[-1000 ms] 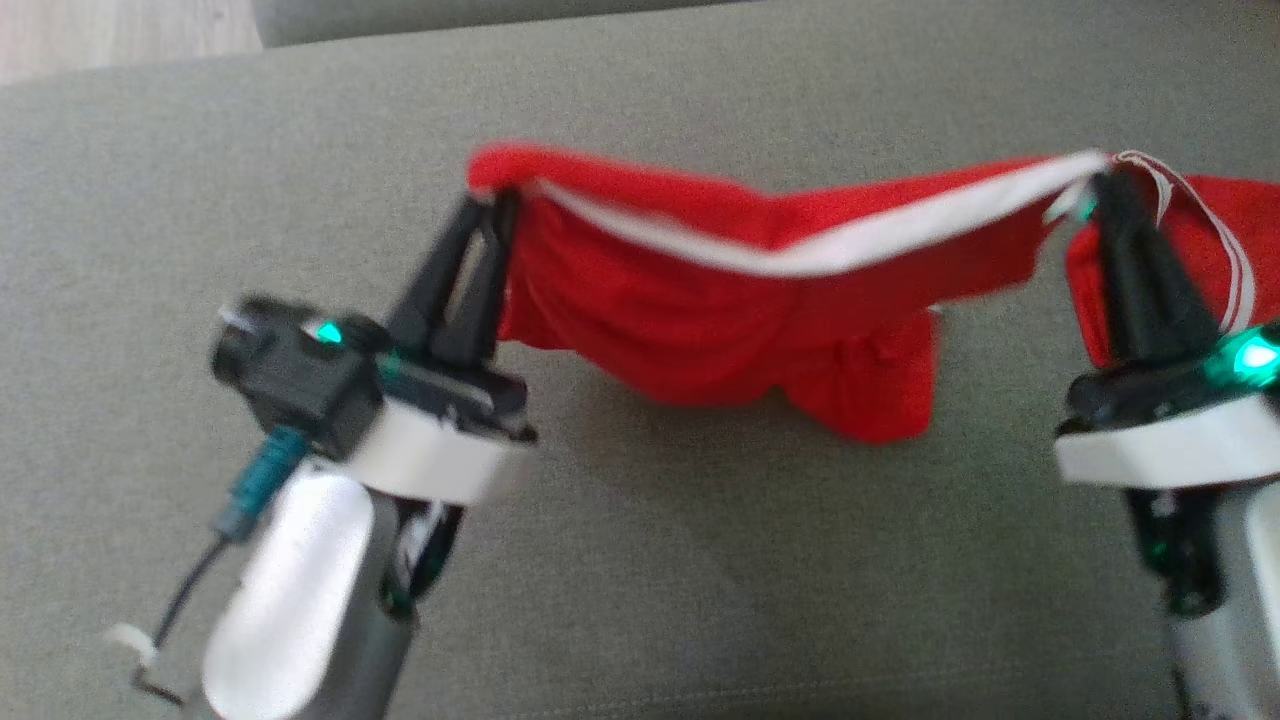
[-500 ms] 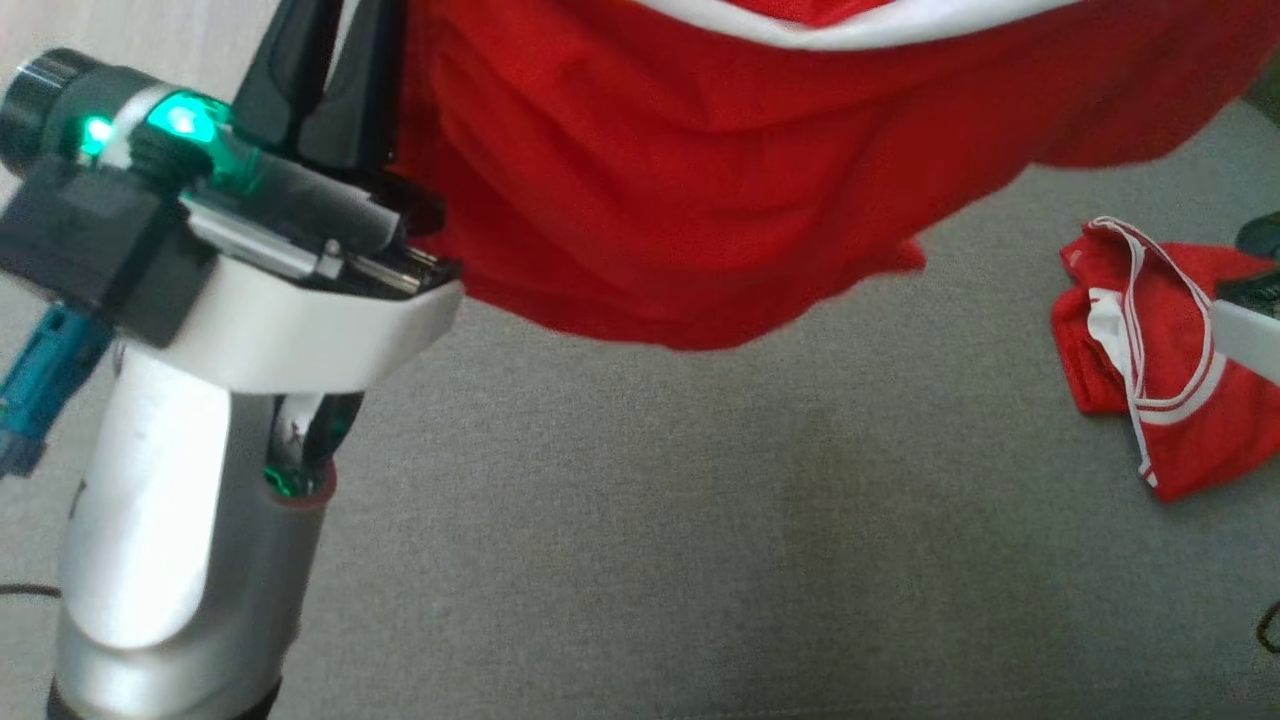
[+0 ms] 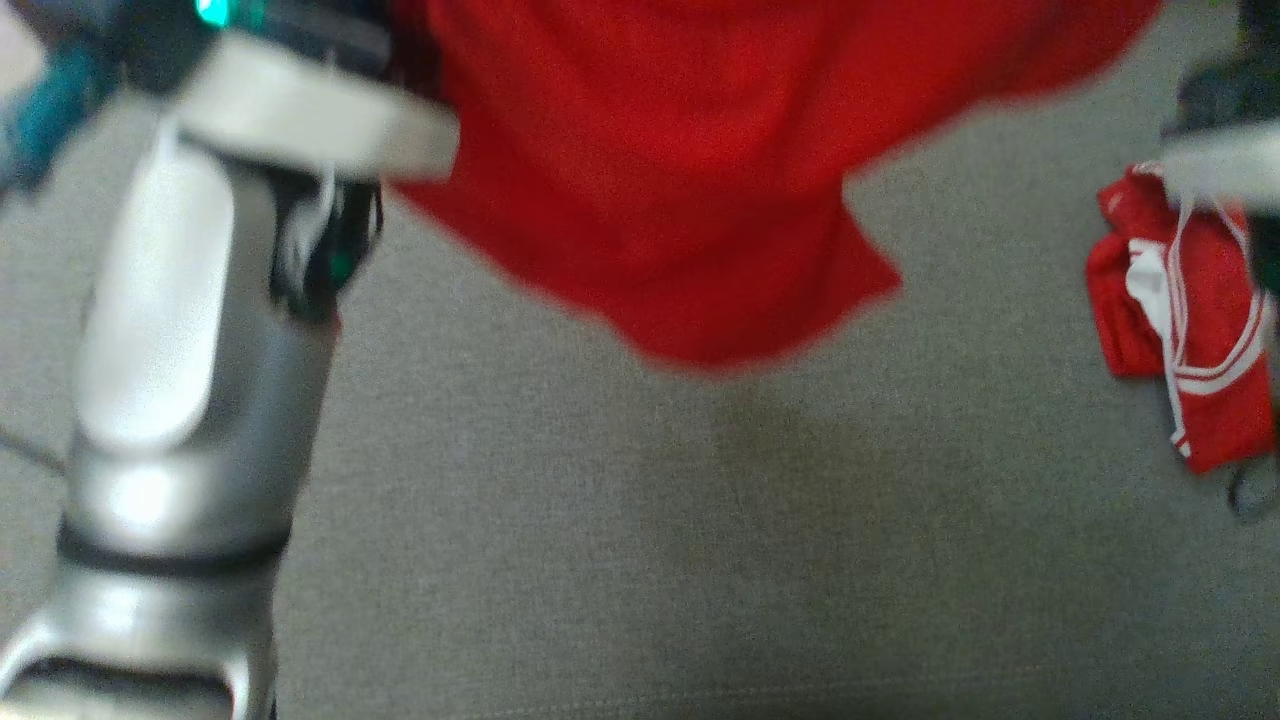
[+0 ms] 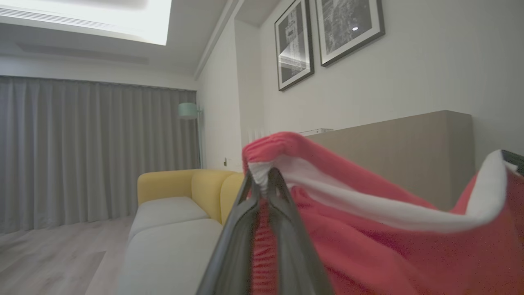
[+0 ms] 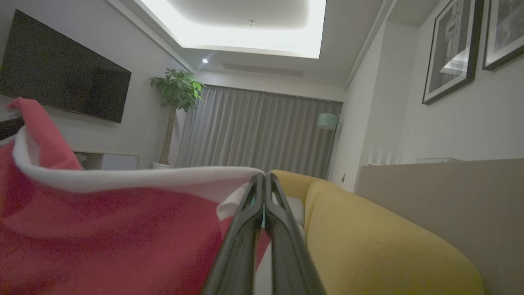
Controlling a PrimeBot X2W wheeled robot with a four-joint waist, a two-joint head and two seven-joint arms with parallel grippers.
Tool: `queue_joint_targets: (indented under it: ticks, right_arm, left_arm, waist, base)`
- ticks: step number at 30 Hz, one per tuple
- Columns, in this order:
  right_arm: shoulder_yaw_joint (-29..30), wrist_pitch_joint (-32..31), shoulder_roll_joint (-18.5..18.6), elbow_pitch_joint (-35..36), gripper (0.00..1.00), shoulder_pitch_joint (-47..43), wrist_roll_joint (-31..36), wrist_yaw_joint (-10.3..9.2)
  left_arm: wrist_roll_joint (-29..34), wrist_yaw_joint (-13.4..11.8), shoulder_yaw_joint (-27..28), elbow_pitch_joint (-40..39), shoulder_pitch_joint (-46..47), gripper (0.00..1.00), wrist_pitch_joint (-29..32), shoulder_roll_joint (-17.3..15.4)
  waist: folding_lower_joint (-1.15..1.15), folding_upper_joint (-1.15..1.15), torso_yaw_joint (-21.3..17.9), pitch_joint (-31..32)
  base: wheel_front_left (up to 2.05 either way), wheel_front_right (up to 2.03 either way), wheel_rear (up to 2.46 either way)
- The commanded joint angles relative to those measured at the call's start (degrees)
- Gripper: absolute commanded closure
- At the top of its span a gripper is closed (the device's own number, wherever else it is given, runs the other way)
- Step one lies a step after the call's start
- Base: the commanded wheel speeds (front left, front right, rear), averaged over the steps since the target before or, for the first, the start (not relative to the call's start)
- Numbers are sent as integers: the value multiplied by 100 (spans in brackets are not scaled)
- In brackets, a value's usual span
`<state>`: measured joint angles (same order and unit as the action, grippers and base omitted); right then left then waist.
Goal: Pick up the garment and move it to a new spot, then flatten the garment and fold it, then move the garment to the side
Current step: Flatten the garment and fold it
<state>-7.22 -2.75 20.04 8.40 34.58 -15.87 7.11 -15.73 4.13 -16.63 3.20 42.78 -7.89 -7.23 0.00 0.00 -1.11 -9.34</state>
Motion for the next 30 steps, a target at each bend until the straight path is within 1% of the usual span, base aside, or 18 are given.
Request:
queue_joint_targets:
  ticks: [1,3,4,7,11,15,17,18,21,24,27,30]
  right_arm:
    - [-290,153,39,-426,100,907,-136,37]
    - [-561,318,-35,-1076,100,1633,-231,37]
    - [-561,318,-35,-1076,100,1633,-231,37]
    - [-915,668,-248,-2151,100,2646,-299,37]
    - [-1374,953,-647,-3620,100,3531,-410,37]
    - [-1973,1155,-1002,-4773,100,3844,-626,37]
    - [-2252,1197,-1169,-5265,100,3812,-772,37]
    - [-2479,1243,-1282,-5679,100,3710,-925,37]
    - [-2727,1405,-1365,-6099,100,3439,-1155,37]
    - [-2836,1589,-1412,-6329,100,2970,-1439,37]
    - [-2809,1725,-1322,-6303,100,2432,-1672,37]
    - [-2705,1768,-1194,-5940,100,1788,-1797,37]
  left_arm:
    - [-53,80,177,443,981,100,-179,-38]
    - [-67,113,203,1135,1599,100,-344,32]
    - [-67,113,203,1135,1599,100,-344,32]
    - [-68,123,269,2156,2395,100,-565,141]
    - [-126,137,314,3409,2990,100,-676,258]
    - [-302,168,250,4789,3048,100,-647,351]
    - [-418,175,259,5378,2985,100,-625,378]
    - [-560,180,272,5870,2881,100,-557,404]
    - [-806,205,260,6360,2659,100,-537,428]
    - [-1193,252,82,6486,2220,100,-574,432]
    - [-1500,266,-128,6334,1718,100,-664,434]
    - [-1633,183,-341,6014,1150,100,-703,434]
  waist:
    - [0,0,-62,-384]
    - [0,0,-76,-551]
    - [0,0,-76,-551]
    - [0,0,-101,-708]
    - [0,0,-144,-873]
    - [0,0,-170,-1047]
    - [0,0,-191,-1137]
    - [0,0,-188,-1247]
    - [0,0,-151,-1410]
    - [0,0,-161,-1448]
    - [0,0,-150,-1459]
    - [0,0,-143,-1393]
  base:
    - [0,0,0]
    - [0,0,0]
    - [0,0,0]
    - [0,0,0]
    - [0,0,0]
    - [0,0,0]
    - [0,0,0]
    - [0,0,0]
    - [0,0,0]
    - [0,0,0]
    - [0,0,0]
    - [0,0,0]
